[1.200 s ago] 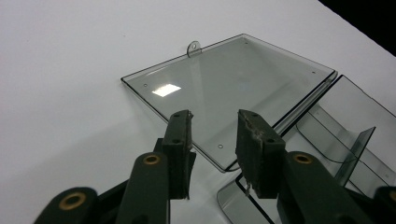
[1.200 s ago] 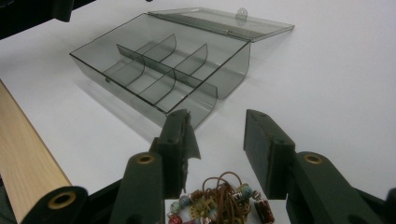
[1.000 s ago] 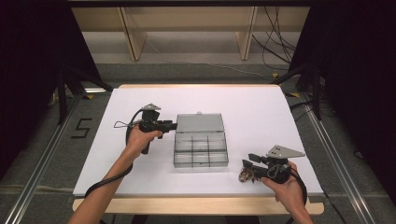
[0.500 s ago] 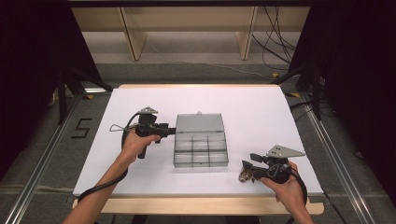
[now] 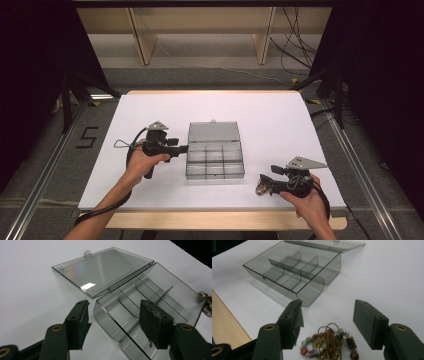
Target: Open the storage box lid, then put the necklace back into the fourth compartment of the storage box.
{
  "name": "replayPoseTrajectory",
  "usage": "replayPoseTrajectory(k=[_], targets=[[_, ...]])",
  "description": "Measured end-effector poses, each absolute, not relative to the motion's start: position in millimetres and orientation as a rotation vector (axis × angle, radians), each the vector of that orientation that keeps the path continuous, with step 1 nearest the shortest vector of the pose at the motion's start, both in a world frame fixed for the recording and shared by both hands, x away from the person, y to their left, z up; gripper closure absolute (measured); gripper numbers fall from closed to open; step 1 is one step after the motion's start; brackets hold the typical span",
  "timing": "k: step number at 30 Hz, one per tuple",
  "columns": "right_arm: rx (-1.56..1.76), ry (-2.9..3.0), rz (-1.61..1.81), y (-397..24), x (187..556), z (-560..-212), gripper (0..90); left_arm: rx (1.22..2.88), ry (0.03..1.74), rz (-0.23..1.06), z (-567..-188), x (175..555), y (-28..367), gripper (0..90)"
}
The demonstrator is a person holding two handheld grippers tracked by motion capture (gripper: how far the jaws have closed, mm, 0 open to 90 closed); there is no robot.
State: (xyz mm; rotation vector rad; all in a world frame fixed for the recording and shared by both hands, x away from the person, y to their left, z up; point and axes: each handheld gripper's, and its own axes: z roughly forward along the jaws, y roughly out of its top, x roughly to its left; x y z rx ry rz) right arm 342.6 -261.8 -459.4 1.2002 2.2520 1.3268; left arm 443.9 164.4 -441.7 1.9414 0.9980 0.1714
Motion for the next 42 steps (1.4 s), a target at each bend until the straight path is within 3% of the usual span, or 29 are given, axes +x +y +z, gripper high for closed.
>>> replayPoseTrajectory(k=[34, 42], targets=[[1.272, 2.362, 1.193, -262.3, 337.4, -470.4, 38.4, 1.952, 0.969, 0.14, -462.5, 361.2, 177.8, 31.3], [1.219, 2.394, 1.141, -260.4, 340.5, -475.0, 43.3, 2.003, 0.939, 0.164, -465.1, 347.4, 175.1, 29.7]])
